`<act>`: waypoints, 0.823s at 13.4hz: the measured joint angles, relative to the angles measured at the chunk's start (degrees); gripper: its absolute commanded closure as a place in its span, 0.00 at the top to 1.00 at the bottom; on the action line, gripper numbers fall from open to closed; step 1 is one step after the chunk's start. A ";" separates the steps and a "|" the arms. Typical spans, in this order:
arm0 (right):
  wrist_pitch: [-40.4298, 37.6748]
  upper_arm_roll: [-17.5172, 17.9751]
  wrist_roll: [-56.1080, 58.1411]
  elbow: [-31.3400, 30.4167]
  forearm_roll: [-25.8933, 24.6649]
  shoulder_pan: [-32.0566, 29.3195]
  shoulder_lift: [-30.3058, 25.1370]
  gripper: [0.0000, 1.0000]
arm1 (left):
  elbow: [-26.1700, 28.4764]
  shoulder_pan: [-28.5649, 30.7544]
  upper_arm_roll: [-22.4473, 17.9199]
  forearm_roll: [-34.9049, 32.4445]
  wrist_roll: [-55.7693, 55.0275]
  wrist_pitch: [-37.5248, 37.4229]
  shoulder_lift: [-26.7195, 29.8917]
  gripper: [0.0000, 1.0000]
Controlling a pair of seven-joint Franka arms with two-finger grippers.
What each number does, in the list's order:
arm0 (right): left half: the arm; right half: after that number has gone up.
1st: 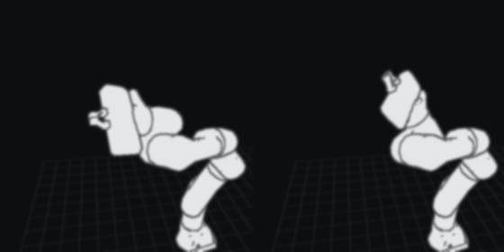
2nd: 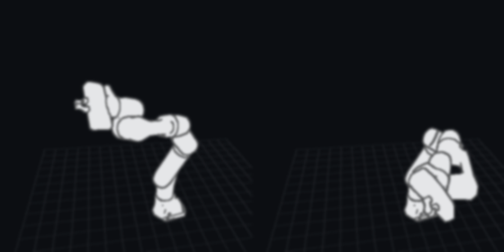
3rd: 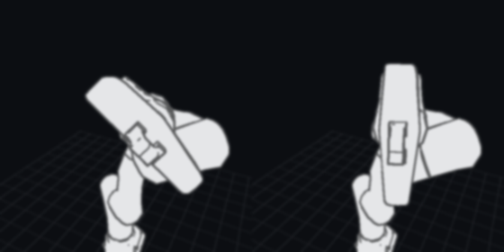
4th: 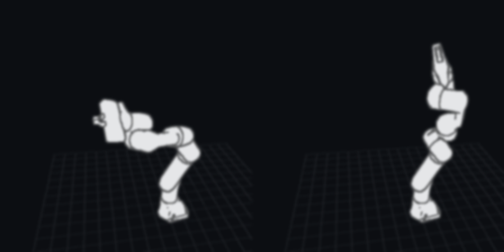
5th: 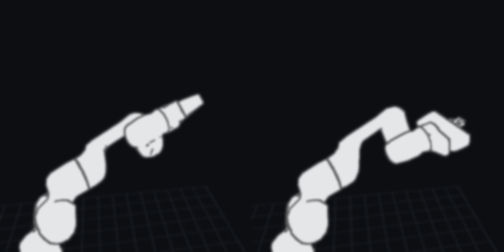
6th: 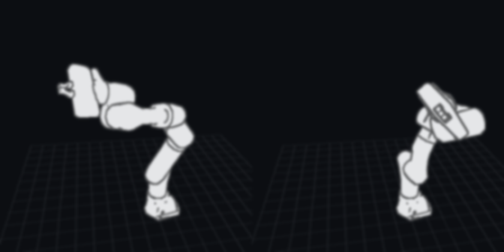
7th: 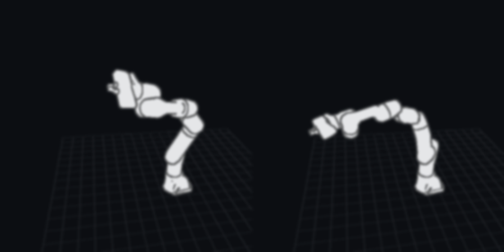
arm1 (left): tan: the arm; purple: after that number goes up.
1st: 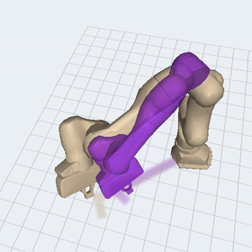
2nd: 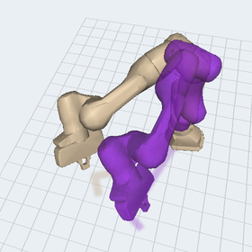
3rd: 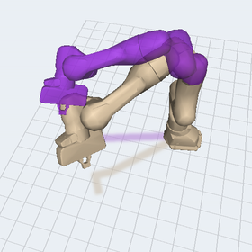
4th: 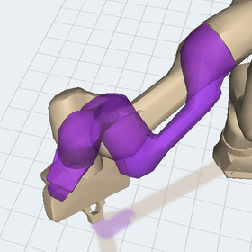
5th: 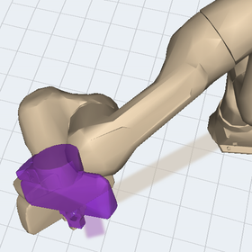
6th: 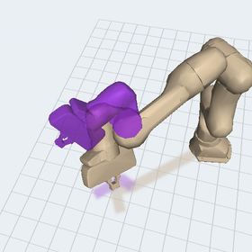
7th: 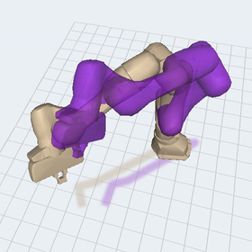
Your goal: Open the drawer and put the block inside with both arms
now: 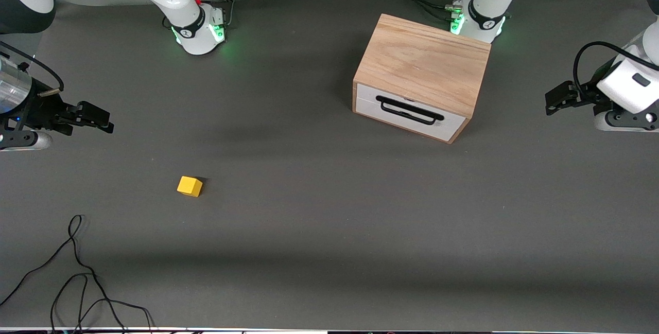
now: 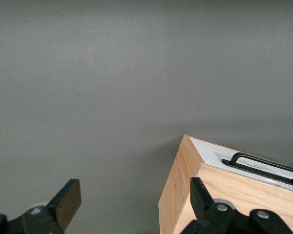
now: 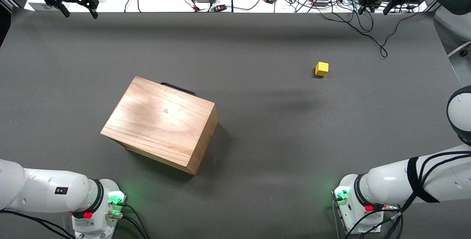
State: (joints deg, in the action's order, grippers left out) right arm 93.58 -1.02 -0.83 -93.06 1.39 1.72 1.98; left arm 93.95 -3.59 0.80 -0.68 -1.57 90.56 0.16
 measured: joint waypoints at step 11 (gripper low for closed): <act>-0.22 -1.68 -0.04 -0.09 1.35 0.02 0.06 1.00 | -0.01 0.00 0.00 0.00 0.01 0.00 -0.18 1.00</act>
State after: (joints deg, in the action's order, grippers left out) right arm 93.36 -2.70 -0.87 -93.15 2.74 1.74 2.04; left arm 93.94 -3.59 0.79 -0.68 -1.56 90.56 -0.03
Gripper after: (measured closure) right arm 0.000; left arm 0.000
